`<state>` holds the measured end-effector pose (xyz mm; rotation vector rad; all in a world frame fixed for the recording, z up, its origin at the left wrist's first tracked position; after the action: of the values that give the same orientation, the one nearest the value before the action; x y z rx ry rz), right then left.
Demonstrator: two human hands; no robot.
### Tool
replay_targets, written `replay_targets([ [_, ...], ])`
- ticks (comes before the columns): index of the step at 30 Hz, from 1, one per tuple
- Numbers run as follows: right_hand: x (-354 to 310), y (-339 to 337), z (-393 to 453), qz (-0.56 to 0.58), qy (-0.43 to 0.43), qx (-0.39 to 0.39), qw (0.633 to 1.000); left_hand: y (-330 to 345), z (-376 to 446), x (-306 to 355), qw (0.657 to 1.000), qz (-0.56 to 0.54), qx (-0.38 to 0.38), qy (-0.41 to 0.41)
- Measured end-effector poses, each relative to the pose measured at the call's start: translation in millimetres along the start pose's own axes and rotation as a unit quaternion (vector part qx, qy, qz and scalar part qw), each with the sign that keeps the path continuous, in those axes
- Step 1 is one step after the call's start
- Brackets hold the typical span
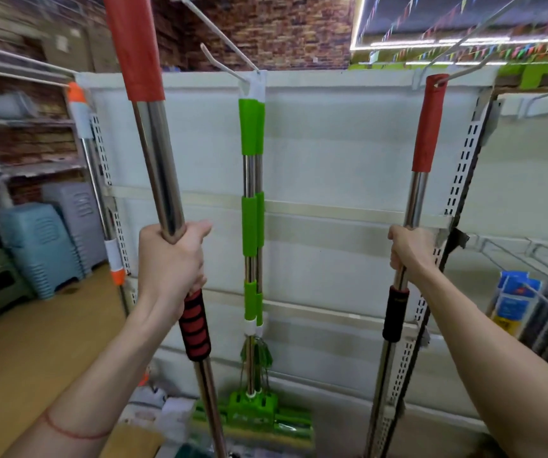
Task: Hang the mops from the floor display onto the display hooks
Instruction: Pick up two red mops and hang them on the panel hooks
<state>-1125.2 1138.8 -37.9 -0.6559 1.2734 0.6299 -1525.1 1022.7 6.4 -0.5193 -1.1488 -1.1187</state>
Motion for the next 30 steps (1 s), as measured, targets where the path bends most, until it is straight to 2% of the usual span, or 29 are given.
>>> replay_targets([
  [6,-1,4,4,0.007,0.013,-0.013,1.0,-31,2,18,0.999,0.004,0.045,0.017],
  [13,-1,1,9,-0.015,-0.005,0.012,1.0,-54,-5,26,0.997,0.016,0.077,0.005],
  [22,-2,6,17,-0.062,-0.015,0.033,0.997,-79,-20,18,0.996,0.06,0.073,-0.003],
  [30,2,19,25,-0.038,-0.011,0.027,0.999,-98,-32,8,0.995,0.075,0.045,-0.039],
])
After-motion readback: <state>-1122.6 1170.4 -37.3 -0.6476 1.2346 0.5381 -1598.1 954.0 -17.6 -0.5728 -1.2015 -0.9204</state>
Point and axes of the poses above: each hand's wrist, its own z-axis towards the middle knuckle, its own y-axis out of the palm, x = y × z, the point moved 5 cm from there along z, towards the middle knuckle, and after that the axes turned 7 degrees about x, right-handed, at the moved point
